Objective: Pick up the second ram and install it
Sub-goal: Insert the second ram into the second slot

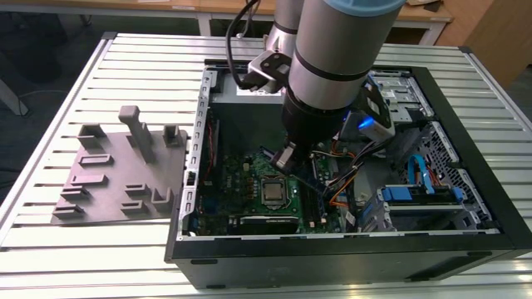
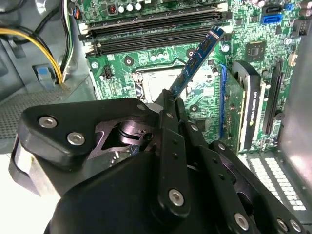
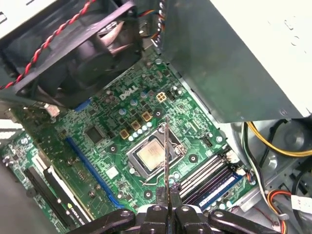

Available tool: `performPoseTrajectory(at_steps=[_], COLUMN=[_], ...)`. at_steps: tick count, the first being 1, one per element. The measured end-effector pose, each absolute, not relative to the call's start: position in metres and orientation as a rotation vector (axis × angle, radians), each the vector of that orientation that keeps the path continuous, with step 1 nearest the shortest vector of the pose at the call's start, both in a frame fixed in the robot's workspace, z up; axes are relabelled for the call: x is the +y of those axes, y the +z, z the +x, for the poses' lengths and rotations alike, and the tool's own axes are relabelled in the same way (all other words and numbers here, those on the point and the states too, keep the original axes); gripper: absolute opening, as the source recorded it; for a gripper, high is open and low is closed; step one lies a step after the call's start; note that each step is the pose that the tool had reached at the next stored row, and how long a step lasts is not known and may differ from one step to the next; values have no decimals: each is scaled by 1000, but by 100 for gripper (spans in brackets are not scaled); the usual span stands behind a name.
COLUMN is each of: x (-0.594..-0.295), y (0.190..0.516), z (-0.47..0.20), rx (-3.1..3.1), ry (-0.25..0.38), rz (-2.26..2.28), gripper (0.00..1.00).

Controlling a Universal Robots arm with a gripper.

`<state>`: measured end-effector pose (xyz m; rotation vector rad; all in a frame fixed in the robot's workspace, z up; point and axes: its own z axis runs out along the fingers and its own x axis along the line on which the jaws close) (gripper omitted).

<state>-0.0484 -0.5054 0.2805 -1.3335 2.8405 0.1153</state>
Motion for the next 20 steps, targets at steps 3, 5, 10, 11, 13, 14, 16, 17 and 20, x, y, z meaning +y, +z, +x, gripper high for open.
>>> performPoseTrajectory(at_steps=[3, 5, 10, 11, 13, 14, 16, 17, 20], x=[-505, -505, -505, -505, -505, -505, -505, -505, -505], y=[280, 280, 280, 280, 280, 280, 280, 280, 280], z=[-48, -48, -48, -48, -48, -48, -48, -48, -48], rx=[2859, 2870, 2897, 2902, 2912, 2917, 2926, 2931, 2945], ry=[115, 115, 115, 115, 115, 115, 115, 115, 114], rz=[-1291, -1264, -1197, -1183, -1158, -1144, -1117, -1104, -1063], gripper=[14, 14, 14, 14, 14, 14, 14, 14, 14])
